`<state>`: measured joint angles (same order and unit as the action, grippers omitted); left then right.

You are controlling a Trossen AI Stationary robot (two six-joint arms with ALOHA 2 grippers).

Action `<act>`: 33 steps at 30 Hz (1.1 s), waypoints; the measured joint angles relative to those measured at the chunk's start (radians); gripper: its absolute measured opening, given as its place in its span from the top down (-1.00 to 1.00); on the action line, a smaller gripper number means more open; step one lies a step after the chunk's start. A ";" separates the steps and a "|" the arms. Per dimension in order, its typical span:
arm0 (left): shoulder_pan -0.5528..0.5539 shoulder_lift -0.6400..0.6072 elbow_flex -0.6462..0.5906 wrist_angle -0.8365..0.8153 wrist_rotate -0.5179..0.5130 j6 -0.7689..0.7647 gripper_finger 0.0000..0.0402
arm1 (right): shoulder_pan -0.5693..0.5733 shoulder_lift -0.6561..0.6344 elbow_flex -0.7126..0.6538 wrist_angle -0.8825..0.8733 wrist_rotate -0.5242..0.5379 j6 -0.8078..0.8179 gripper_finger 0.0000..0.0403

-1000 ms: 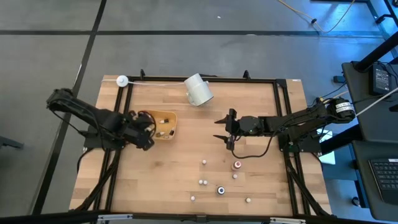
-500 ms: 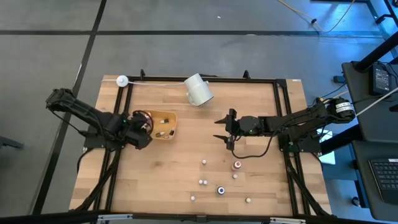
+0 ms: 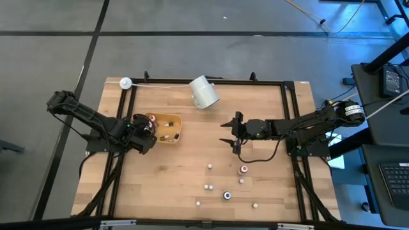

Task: Pick & Place food coloring
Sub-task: Put the large yellow food coloring bottle into the bin

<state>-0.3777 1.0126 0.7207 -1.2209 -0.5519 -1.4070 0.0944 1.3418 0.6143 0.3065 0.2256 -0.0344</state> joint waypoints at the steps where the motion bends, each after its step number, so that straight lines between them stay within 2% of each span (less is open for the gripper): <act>1: 0.000 0.000 -0.004 0.005 -0.003 -0.009 0.37 | 0.000 0.000 0.000 0.000 0.000 0.000 -0.46; 9: 0.000 0.001 -0.073 0.071 0.026 -0.056 0.36 | 0.000 0.000 0.000 0.000 0.000 0.000 -0.46; 17: 0.000 0.000 -0.073 0.077 0.037 -0.022 0.27 | 0.000 0.000 0.000 0.000 0.000 0.000 -0.46; 33: 0.000 0.000 -0.073 0.072 0.073 0.007 0.27 | 0.000 0.000 0.000 0.000 0.000 0.000 -0.46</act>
<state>-0.3779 1.0130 0.6479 -1.1487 -0.4791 -1.3998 0.0944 1.3415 0.6143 0.3066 0.2256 -0.0346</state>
